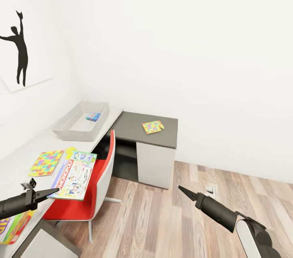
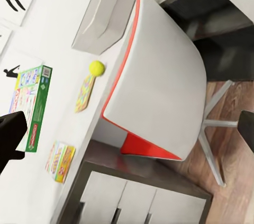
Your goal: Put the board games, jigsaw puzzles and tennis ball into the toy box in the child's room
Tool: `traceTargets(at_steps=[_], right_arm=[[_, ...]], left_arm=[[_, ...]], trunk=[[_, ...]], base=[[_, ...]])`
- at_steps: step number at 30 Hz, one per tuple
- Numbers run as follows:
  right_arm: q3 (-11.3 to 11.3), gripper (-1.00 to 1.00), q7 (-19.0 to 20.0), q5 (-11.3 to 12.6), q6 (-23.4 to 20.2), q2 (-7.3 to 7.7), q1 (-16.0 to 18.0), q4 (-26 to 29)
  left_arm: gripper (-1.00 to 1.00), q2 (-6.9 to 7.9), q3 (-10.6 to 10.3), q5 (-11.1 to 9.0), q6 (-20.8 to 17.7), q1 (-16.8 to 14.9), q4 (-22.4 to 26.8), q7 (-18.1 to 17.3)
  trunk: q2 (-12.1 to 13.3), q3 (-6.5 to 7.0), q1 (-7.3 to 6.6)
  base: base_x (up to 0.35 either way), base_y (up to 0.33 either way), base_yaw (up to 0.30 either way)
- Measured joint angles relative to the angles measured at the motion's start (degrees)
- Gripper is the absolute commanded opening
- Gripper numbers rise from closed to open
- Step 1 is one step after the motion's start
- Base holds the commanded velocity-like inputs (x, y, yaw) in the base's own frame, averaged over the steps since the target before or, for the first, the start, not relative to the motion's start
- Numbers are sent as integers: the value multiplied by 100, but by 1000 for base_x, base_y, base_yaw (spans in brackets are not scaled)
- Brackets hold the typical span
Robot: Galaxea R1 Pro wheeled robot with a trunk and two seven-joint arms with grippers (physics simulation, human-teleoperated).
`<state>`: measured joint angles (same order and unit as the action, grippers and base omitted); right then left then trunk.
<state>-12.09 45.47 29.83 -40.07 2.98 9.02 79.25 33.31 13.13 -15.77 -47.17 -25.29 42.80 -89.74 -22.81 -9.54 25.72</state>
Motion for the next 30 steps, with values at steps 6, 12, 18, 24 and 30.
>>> traceTargets(at_steps=[6,12,18,24,30], right_arm=[[10,100,-7,-8,0,0,0,-6],[11,100,-9,-9,0,0,0,-8],[11,100,-14,-10,0,0,0,-10],[11,100,-15,-10,0,0,0,-8],[11,100,-14,-10,0,0,0,-7]], left_arm=[[-100,0,-2,4,0,2,0,0],[-100,0,-1,6,0,1,0,0],[-100,0,3,6,0,3,-1,0],[-100,0,6,6,0,1,-1,1],[-100,0,5,5,0,0,-1,0]], trunk=[[0,19,0],[0,38,0],[0,57,0],[0,76,0],[0,94,0]], base=[[332,-80,270],[332,-102,271],[330,-131,272],[319,-160,274],[311,-173,272]])
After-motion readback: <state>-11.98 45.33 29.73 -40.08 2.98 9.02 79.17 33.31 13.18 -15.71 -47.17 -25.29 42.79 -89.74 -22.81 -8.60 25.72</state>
